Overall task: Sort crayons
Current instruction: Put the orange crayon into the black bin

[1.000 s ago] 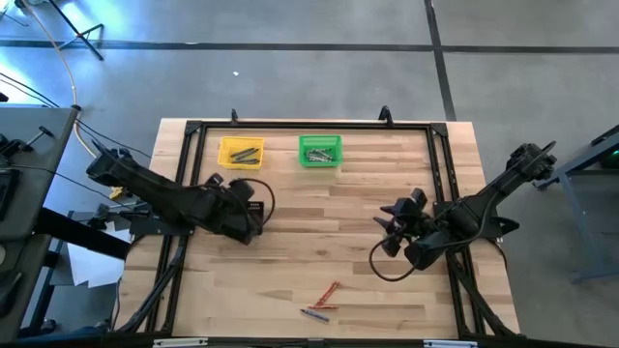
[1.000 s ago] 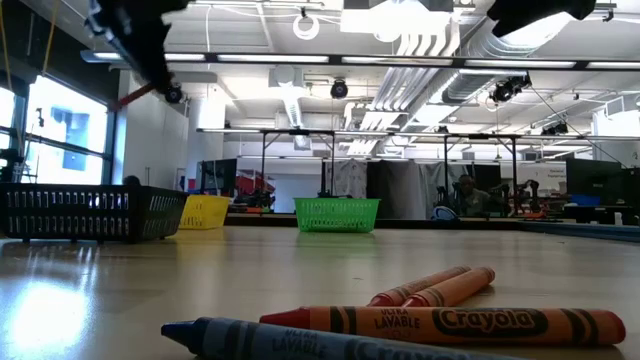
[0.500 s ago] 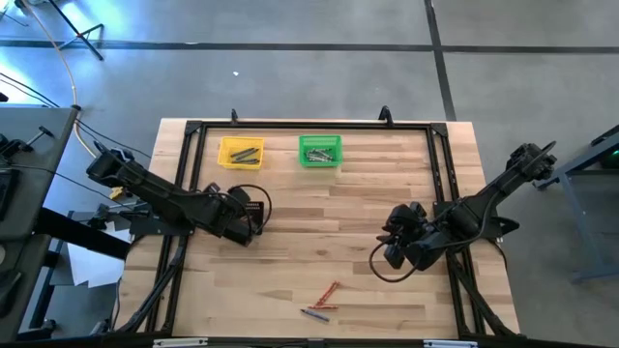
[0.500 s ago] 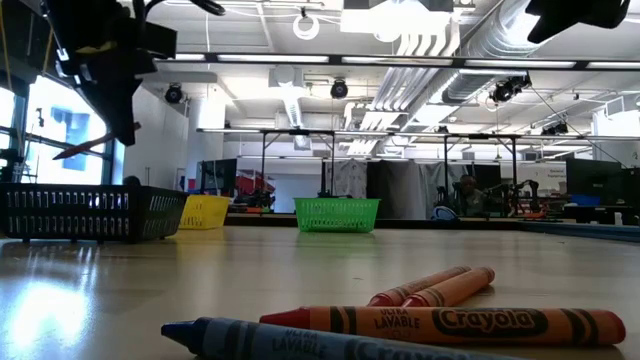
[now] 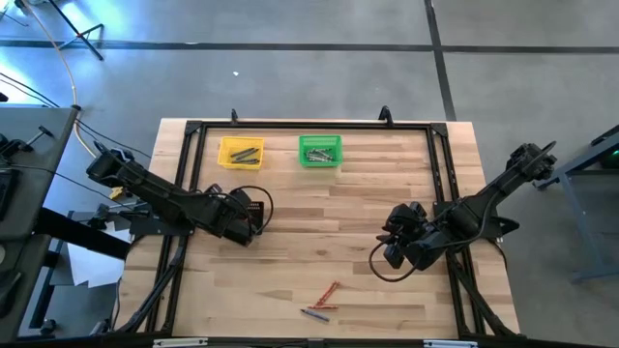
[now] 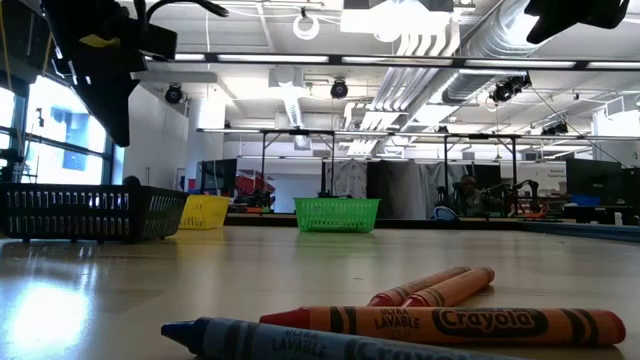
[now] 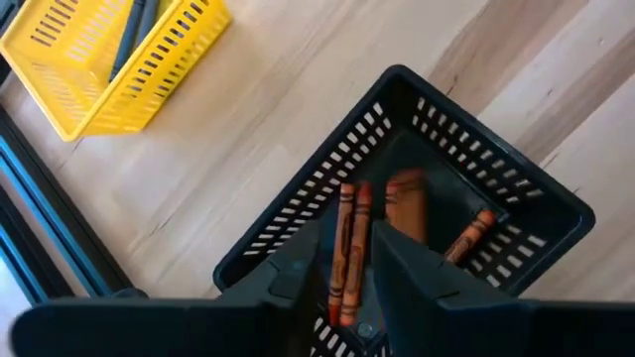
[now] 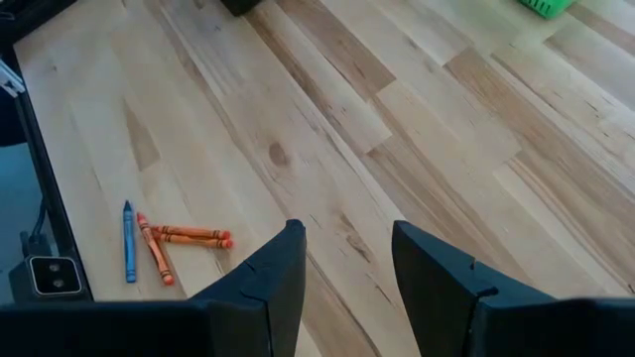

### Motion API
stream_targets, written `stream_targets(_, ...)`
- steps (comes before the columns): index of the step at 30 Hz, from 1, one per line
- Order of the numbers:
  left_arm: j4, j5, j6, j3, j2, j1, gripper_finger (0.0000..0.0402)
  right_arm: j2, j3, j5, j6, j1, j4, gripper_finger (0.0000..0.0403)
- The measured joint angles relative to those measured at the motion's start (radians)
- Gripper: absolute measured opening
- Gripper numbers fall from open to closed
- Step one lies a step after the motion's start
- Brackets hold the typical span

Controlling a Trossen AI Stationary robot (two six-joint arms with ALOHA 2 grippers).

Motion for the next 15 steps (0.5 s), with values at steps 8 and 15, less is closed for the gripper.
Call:
stream_targets(8, -0.001, 0.018, 0.02, 0.0, 0.0, 0.0, 0.0107, 0.0, 0.0, 0.0, 0.0, 0.0, 0.0, 0.0146)
stream_targets(15, -0.001, 0.026, 0.029, 0.0, 0.0, 0.0, 0.0102, 0.0, 0.0, 0.0, -0.028, 0.0, 0.0, 0.0146)
